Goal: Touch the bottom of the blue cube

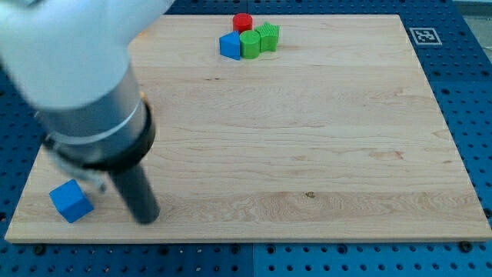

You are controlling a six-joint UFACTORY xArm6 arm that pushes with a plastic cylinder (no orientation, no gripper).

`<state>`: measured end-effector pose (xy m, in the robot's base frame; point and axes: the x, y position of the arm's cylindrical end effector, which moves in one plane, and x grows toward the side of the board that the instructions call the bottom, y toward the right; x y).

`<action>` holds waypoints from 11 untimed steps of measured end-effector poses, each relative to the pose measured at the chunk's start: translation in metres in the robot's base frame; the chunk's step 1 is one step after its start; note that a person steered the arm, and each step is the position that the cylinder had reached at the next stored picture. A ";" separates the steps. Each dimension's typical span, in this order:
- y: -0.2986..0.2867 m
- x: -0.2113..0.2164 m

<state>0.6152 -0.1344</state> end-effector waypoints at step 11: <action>-0.110 0.002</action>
